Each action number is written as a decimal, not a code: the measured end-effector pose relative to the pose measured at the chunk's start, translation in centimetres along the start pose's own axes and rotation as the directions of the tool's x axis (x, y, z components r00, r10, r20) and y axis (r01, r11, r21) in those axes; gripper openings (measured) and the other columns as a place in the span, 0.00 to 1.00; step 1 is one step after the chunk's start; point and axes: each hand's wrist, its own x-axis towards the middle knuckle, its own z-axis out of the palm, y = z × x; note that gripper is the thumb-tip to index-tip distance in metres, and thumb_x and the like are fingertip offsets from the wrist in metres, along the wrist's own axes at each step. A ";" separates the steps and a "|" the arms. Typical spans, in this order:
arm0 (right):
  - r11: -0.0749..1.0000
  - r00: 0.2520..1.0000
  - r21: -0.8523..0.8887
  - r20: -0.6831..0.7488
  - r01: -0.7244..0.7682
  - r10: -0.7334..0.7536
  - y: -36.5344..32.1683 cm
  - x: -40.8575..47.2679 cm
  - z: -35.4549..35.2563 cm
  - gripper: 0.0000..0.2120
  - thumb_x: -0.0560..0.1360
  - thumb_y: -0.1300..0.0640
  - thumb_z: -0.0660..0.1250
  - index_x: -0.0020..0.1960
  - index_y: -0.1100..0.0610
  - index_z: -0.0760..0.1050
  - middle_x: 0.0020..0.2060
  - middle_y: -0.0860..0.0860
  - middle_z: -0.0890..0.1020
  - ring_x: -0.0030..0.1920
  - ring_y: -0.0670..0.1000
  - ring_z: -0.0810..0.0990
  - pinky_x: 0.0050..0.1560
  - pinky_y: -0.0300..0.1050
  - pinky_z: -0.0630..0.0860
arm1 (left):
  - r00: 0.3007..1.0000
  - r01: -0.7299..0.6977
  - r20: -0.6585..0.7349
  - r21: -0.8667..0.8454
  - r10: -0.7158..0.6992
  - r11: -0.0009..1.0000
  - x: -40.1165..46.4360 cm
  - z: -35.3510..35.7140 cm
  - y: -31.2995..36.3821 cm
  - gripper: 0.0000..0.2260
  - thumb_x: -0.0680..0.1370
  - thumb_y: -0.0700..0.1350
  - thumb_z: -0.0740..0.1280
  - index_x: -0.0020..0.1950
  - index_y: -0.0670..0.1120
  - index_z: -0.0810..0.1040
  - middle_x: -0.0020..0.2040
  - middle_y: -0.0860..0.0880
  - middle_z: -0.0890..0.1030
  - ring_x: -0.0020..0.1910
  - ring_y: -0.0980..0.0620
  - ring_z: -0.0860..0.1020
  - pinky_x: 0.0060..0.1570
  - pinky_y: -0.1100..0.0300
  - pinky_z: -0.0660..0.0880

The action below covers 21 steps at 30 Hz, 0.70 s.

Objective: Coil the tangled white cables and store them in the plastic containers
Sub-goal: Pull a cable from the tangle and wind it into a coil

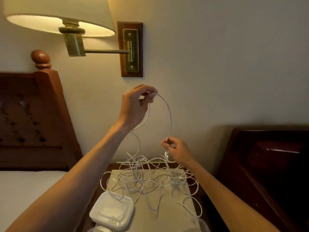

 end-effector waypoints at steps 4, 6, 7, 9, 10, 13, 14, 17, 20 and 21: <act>0.999 0.998 -0.030 -0.046 0.043 -0.044 -3.1 2.1 -2.3 0.05 0.78 0.59 0.67 0.48 0.57 0.82 0.42 0.50 0.85 0.44 0.44 0.82 0.54 0.42 0.78 | 0.995 -0.034 -0.098 -0.005 0.033 0.999 1.8 -2.8 2.1 0.07 0.80 0.38 0.65 0.55 0.39 0.80 0.48 0.45 0.81 0.42 0.54 0.82 0.42 0.68 0.79; 0.994 0.989 0.042 -0.119 0.097 -0.092 -5.6 3.1 -4.1 0.06 0.78 0.59 0.66 0.49 0.58 0.82 0.39 0.51 0.85 0.42 0.47 0.83 0.51 0.42 0.79 | 0.995 0.019 -0.103 0.028 -0.016 0.999 0.9 -3.6 1.3 0.06 0.81 0.38 0.63 0.55 0.39 0.79 0.46 0.44 0.81 0.42 0.54 0.82 0.42 0.66 0.80; 0.987 0.984 0.110 -0.150 0.116 -0.099 -6.8 3.4 -5.1 0.08 0.79 0.59 0.65 0.50 0.60 0.82 0.36 0.52 0.84 0.38 0.49 0.82 0.47 0.43 0.79 | 0.993 0.074 -0.095 0.027 -0.071 0.997 -0.1 -3.7 0.3 0.06 0.81 0.38 0.63 0.54 0.40 0.78 0.45 0.44 0.82 0.41 0.52 0.83 0.41 0.63 0.81; 0.954 0.984 0.282 -0.165 0.106 -0.060 -9.2 3.9 -7.0 0.11 0.81 0.58 0.63 0.51 0.63 0.80 0.30 0.52 0.77 0.29 0.49 0.74 0.34 0.45 0.76 | 0.971 0.225 -0.078 -0.003 -0.225 0.974 -2.7 -3.9 -2.0 0.07 0.80 0.35 0.62 0.50 0.44 0.78 0.43 0.44 0.82 0.39 0.49 0.83 0.41 0.55 0.82; 0.934 0.990 0.351 -0.141 0.068 -0.019 -10.3 4.0 -7.9 0.12 0.82 0.56 0.61 0.52 0.63 0.79 0.27 0.50 0.72 0.26 0.48 0.69 0.29 0.42 0.71 | 0.953 0.302 -0.041 0.003 -0.301 0.953 -3.9 -4.0 -3.2 0.10 0.80 0.33 0.62 0.47 0.46 0.78 0.43 0.43 0.83 0.40 0.47 0.84 0.41 0.52 0.82; 0.915 0.997 0.397 -0.015 -0.068 0.080 -12.7 3.6 -9.6 0.13 0.82 0.52 0.59 0.49 0.59 0.76 0.26 0.47 0.65 0.25 0.46 0.62 0.26 0.39 0.61 | 0.771 0.386 0.384 0.352 -0.507 0.853 -7.0 -4.7 -5.3 0.20 0.76 0.29 0.61 0.50 0.52 0.83 0.52 0.44 0.84 0.52 0.43 0.82 0.52 0.51 0.79; 0.921 0.996 0.380 0.010 -0.087 0.090 -13.1 3.4 -9.8 0.13 0.82 0.52 0.59 0.48 0.59 0.76 0.26 0.48 0.65 0.25 0.45 0.62 0.26 0.39 0.59 | 0.679 0.304 0.476 0.510 -0.559 0.804 -7.6 -4.7 -5.5 0.21 0.76 0.28 0.60 0.57 0.50 0.82 0.58 0.45 0.82 0.59 0.45 0.80 0.57 0.55 0.76; 0.958 0.996 0.272 0.037 -0.091 0.084 -13.9 2.1 -9.6 0.13 0.83 0.52 0.58 0.45 0.59 0.74 0.27 0.49 0.64 0.26 0.46 0.59 0.27 0.40 0.55 | 0.763 0.390 0.319 0.466 -0.562 0.794 -7.0 -4.5 -3.7 0.22 0.77 0.30 0.59 0.68 0.45 0.76 0.63 0.44 0.79 0.63 0.47 0.77 0.61 0.58 0.73; 0.980 0.993 0.190 0.108 -0.058 0.038 -14.5 0.7 -8.6 0.15 0.83 0.52 0.56 0.44 0.59 0.75 0.26 0.49 0.64 0.25 0.46 0.60 0.26 0.41 0.56 | 0.873 0.417 0.208 0.151 -0.441 0.896 -5.3 -2.5 0.5 0.17 0.82 0.43 0.61 0.71 0.45 0.70 0.60 0.49 0.79 0.58 0.50 0.78 0.56 0.58 0.73; 0.981 0.990 0.186 0.137 -0.049 0.024 -14.8 0.3 -8.3 0.16 0.83 0.53 0.55 0.45 0.59 0.75 0.25 0.49 0.65 0.24 0.45 0.60 0.25 0.40 0.56 | 0.864 0.397 0.279 0.135 -0.419 0.908 -5.0 -1.5 1.7 0.19 0.82 0.45 0.61 0.73 0.46 0.68 0.60 0.51 0.77 0.58 0.51 0.77 0.55 0.59 0.71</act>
